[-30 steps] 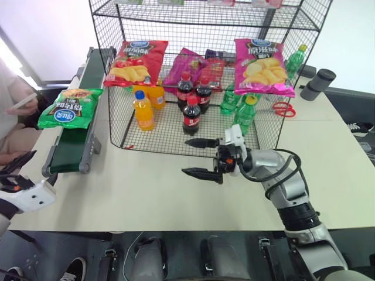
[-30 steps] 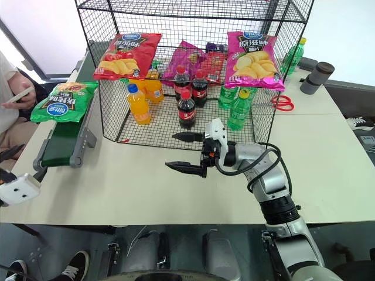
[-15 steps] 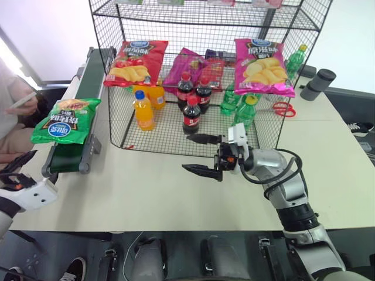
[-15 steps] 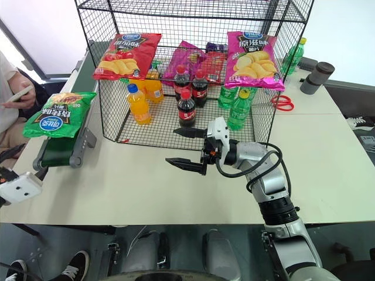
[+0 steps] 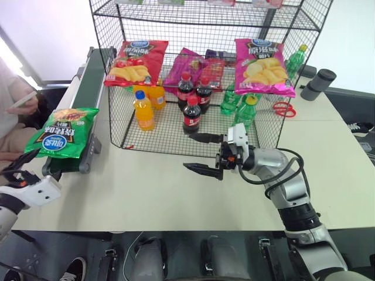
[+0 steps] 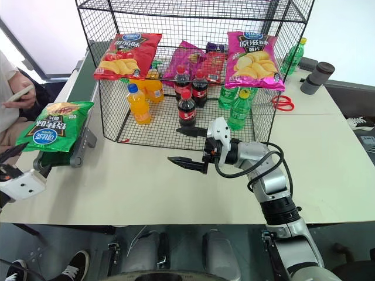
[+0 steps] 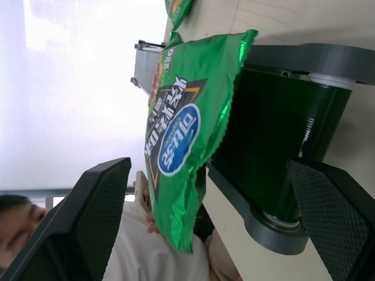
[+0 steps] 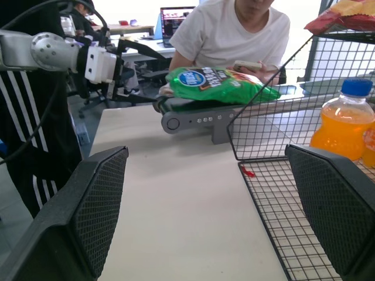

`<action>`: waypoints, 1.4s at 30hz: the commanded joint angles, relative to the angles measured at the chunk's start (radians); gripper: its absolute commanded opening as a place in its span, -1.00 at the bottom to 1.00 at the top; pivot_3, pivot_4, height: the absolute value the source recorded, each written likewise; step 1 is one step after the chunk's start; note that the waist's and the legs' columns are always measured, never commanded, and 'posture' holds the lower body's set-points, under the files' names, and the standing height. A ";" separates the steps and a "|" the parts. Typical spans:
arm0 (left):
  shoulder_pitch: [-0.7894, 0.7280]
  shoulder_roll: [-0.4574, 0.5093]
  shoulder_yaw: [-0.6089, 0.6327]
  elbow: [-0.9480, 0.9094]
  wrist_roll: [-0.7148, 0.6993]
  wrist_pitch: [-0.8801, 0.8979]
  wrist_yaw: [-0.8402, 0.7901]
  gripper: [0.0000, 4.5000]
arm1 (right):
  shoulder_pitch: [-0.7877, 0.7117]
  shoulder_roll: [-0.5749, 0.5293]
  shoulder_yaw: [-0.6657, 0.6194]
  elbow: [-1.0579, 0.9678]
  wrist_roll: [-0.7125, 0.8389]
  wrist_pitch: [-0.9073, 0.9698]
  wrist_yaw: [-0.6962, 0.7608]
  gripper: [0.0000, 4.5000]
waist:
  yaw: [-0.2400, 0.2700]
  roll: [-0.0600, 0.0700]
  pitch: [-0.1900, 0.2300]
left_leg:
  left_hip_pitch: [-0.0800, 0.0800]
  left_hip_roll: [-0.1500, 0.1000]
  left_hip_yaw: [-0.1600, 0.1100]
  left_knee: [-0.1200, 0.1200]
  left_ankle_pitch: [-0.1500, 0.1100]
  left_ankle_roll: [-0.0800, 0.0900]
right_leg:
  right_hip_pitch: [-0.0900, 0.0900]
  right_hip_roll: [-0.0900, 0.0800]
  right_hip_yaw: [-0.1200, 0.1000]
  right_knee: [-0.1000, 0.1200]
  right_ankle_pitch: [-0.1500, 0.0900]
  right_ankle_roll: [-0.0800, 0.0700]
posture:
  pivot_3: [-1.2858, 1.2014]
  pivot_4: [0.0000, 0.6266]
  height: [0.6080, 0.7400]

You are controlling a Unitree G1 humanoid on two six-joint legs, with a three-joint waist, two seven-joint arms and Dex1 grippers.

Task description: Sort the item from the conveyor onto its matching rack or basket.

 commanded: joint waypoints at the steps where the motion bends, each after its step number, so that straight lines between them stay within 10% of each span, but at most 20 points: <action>1: -0.006 0.019 0.013 0.006 -0.009 0.014 0.022 1.00 | -0.008 0.001 -0.008 -0.014 0.002 -0.021 -0.002 0.99 | 0.000 0.000 0.000 | 0.000 0.000 0.000 0.000 0.000 0.000 | 0.000 0.000 0.000 0.000 0.000 0.000 | 0.03 -0.52 1.00; 15: -0.050 0.051 -0.028 0.103 -0.008 0.024 0.054 1.00 | -0.012 0.002 -0.010 -0.009 -0.017 -0.038 -0.014 0.99 | 0.000 0.000 0.000 | 0.000 0.000 0.000 0.000 0.000 0.000 | 0.000 0.000 0.000 0.000 0.000 0.000 | 0.03 -0.52 1.00; 18: -0.072 0.050 -0.053 0.108 -0.010 0.026 0.052 0.63 | -0.014 0.000 -0.008 -0.009 -0.020 -0.042 -0.016 1.00 | 0.001 0.000 0.000 | 0.000 0.000 0.000 0.000 0.000 0.000 | 0.000 0.000 0.000 0.000 0.000 0.000 | 0.03 -0.52 1.00; 25: -0.097 0.060 -0.094 0.115 -0.011 0.007 0.045 -0.97 | -0.008 0.000 -0.006 -0.020 -0.022 -0.041 -0.019 1.00 | 0.000 0.000 0.000 | 0.000 0.000 0.000 0.000 0.000 0.000 | 0.000 0.000 0.000 0.000 0.000 0.000 | 0.03 -0.52 1.00; 30: -0.084 0.058 -0.071 0.094 -0.056 -0.016 0.034 -0.97 | 0.002 -0.002 -0.003 -0.030 -0.026 -0.042 -0.026 1.00 | 0.000 0.000 0.000 | 0.000 0.000 0.000 0.000 0.000 0.000 | 0.000 0.001 0.000 0.000 0.000 0.000 | 0.03 -0.52 1.00; 36: -0.102 0.002 0.017 0.009 -0.426 -0.027 -0.104 -0.97 | 0.007 -0.006 -0.005 -0.023 -0.028 -0.046 -0.025 1.00 | 0.003 0.000 0.000 | 0.000 0.000 0.000 0.000 0.000 0.000 | 0.000 0.000 0.000 0.000 0.000 0.000 | 0.03 -0.52 1.00; 42: -0.053 -0.041 0.134 -0.263 -1.208 0.282 -0.578 -0.97 | 0.005 -0.015 -0.006 -0.003 -0.041 -0.064 -0.012 1.00 | -0.002 0.000 0.000 | 0.000 0.000 -0.001 0.000 0.000 0.000 | 0.000 -0.001 0.000 0.000 0.000 0.000 | 0.03 -0.52 1.00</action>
